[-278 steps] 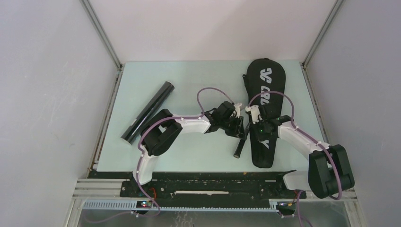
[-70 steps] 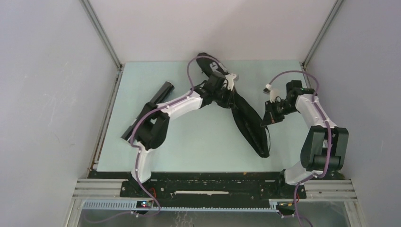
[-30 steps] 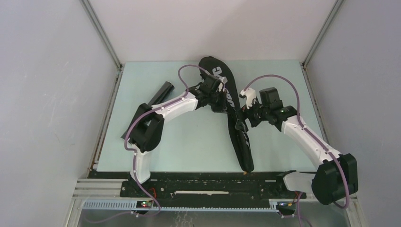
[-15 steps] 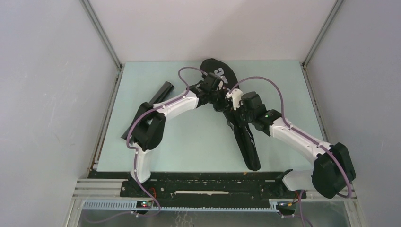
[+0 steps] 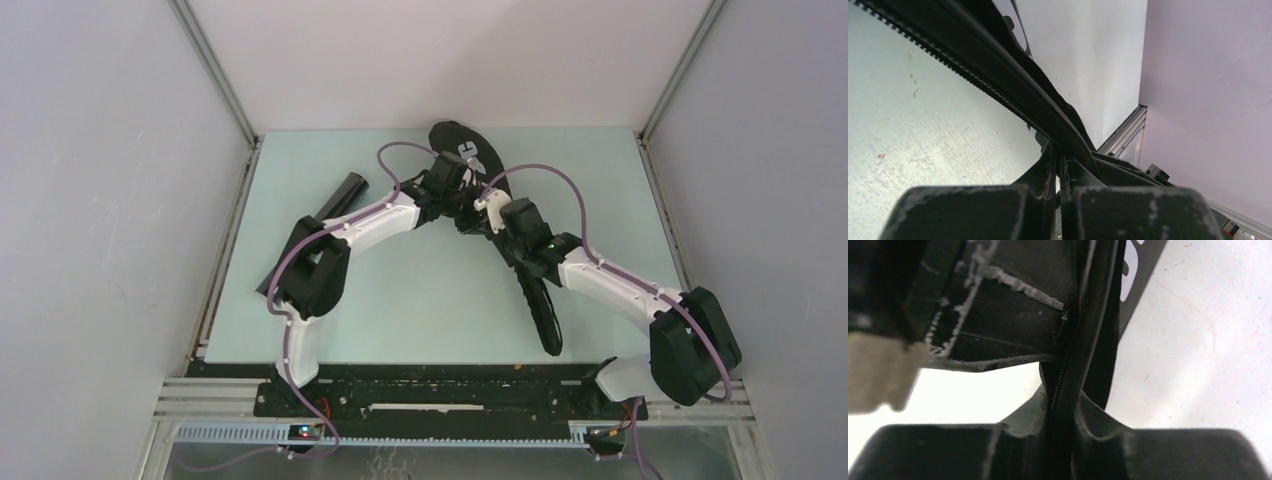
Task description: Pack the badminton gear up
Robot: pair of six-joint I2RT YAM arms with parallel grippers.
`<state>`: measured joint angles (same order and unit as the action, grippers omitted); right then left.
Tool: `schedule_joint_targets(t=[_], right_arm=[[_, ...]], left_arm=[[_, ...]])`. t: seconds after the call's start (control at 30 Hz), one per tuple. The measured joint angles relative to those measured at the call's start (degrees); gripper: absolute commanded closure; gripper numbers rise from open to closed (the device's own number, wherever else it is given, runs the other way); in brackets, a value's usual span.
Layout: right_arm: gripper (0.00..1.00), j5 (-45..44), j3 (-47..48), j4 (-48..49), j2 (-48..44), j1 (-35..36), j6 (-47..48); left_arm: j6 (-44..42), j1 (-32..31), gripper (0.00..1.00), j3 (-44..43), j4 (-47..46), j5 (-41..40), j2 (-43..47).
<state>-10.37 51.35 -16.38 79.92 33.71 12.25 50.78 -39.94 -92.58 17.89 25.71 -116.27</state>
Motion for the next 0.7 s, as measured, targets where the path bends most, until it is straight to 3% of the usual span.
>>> schedule_joint_targets(t=[0.07,0.1,0.27,0.33,0.53,0.7], right_arm=[[0.98,0.1,0.0,-0.1,-0.8,-0.4,0.9],[1.00,0.6,-0.1,-0.1,-1.4,-0.9,1.2],[1.00,5.6,-0.1,-1.4,-5.2,-4.9,3.2],[1.00,7.2,-0.4,-2.3,-6.8,-7.3,4.3],[1.00,12.4,-2.3,-4.6,-8.7,-13.1,8.5],[1.00,21.4,-3.0,-8.1,-9.3,-15.9,13.9]], left_arm=[[-0.3,0.0,0.94,0.0,-0.7,0.2,0.1],[-0.4,0.0,0.89,0.0,-1.1,0.5,0.2],[-3.4,0.2,0.52,1.1,-4.3,2.0,2.3],[-5.1,0.6,0.42,3.2,-6.2,3.4,4.4],[-14.3,1.6,0.26,8.6,-9.2,7.3,9.8],[-25.9,2.8,0.23,16.1,-10.0,10.1,16.2]])
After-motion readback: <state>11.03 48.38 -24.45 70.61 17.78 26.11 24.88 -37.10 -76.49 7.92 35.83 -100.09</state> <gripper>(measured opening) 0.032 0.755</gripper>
